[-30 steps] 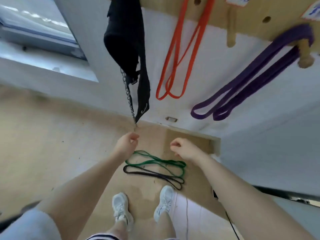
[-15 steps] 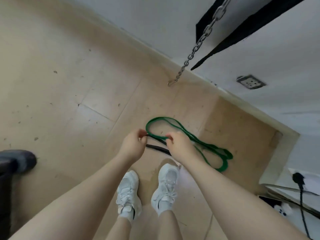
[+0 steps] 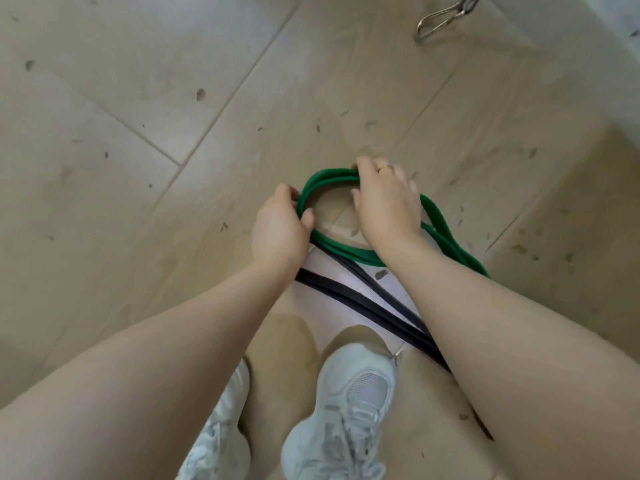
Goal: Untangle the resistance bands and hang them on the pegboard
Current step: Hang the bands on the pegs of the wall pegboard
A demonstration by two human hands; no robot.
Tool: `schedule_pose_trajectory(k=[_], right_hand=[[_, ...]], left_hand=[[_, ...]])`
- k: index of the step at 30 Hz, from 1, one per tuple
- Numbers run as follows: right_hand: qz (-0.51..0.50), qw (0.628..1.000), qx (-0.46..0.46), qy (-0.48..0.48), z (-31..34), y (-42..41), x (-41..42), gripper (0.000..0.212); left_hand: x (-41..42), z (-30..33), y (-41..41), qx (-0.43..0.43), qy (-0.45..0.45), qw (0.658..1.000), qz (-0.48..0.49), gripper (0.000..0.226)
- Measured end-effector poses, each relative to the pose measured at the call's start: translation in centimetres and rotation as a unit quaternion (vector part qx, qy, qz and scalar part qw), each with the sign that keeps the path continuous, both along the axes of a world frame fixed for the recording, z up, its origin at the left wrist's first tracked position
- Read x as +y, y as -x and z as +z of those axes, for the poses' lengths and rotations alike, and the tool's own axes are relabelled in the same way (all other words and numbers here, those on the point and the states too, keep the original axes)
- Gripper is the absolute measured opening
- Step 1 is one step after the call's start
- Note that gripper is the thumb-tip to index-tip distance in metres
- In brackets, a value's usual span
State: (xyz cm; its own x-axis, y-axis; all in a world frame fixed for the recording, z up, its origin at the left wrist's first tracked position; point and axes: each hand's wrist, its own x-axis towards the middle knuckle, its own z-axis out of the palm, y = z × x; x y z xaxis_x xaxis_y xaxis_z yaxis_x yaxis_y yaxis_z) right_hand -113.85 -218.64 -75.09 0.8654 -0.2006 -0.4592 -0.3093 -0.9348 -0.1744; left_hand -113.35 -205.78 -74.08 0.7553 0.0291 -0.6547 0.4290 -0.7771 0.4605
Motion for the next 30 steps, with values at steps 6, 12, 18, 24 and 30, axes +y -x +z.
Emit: schedule_pose_trajectory(k=[6,12,18,24,30], right_hand=[[-0.184,0.955,-0.04,-0.229,9.7,1.2,-1.6,0.016],[-0.302,0.904,-0.034,-0.302,26.9,3.5,-5.9,0.031],[-0.306,0.913,-0.055,-0.264,46.4,3.7,-8.8,0.039],[-0.329,0.905,-0.147,-0.226,64.7,5.4,-8.1,0.031],[-0.341,0.877,-0.256,-0.22,77.1,7.8,-7.5,0.032]], left_hand=[[-1.4,9.1,-1.2,-0.008,0.213,0.973,0.089,0.021],[-4.0,24.0,-1.3,0.035,0.347,0.936,0.034,0.033],[-5.1,40.4,-1.7,0.026,0.376,0.926,-0.034,0.032],[-5.7,58.8,-1.8,-0.068,0.359,0.924,-0.117,0.033],[-6.1,72.1,-1.6,-0.137,0.36,0.906,-0.175,0.027]])
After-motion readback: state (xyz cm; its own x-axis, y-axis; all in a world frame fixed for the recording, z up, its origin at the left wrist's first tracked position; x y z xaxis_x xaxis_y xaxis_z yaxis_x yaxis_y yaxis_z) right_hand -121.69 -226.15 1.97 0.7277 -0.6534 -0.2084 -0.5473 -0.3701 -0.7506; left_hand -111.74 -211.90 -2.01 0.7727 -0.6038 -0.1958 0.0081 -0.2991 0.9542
